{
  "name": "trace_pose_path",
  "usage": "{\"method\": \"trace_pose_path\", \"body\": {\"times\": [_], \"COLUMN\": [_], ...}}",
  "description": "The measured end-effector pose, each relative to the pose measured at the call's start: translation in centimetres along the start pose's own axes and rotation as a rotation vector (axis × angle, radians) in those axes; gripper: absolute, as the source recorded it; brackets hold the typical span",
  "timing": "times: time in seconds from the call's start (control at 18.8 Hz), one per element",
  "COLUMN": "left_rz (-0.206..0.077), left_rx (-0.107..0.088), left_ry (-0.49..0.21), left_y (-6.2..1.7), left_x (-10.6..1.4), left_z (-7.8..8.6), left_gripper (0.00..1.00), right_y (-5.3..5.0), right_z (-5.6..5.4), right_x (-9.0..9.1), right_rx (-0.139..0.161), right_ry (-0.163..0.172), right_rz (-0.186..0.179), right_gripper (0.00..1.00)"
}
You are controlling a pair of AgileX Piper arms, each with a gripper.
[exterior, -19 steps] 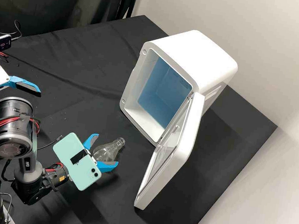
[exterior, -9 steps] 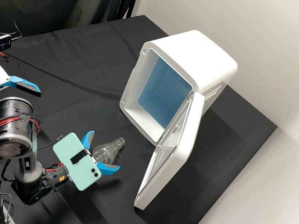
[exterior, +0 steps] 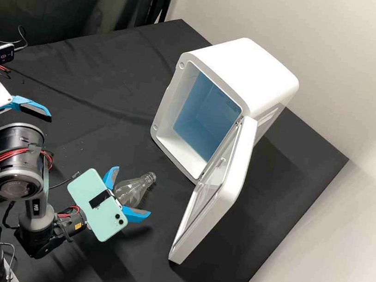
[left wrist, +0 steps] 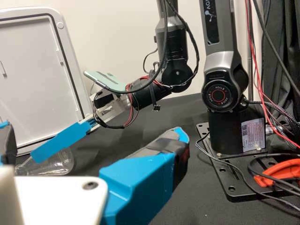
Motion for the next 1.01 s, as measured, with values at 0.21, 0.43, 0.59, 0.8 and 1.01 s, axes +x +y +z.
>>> {"method": "trace_pose_path", "body": {"times": [0.21, 0.43, 0.59, 0.8, 1.01], "left_rz": [0.0, 0.0, 0.0, 0.0, 0.0], "left_rx": [0.0, 0.0, 0.0, 0.0, 0.0], "left_ry": [0.0, 0.0, 0.0, 0.0, 0.0], "left_y": [0.0, 0.0, 0.0, 0.0, 0.0], "left_x": [0.0, 0.0, 0.0, 0.0, 0.0], "left_z": [0.0, 0.0, 0.0, 0.0, 0.0], "left_gripper": [1.0, 1.0, 1.0, 1.0, 1.0], "right_y": [-0.6, -1.5, -1.4, -1.3, -0.9], "right_z": [0.4, 0.9, 1.0, 1.1, 1.2], "right_x": [0.3, 0.8, 0.9, 0.8, 0.7], "right_rx": [0.025, 0.051, 0.052, 0.056, 0.063], "right_ry": [-0.021, -0.043, -0.044, -0.048, -0.05], "right_rz": [-0.04, -0.092, -0.09, -0.084, -0.066], "right_gripper": [1.0, 1.0, 0.0, 0.0, 0.0]}}
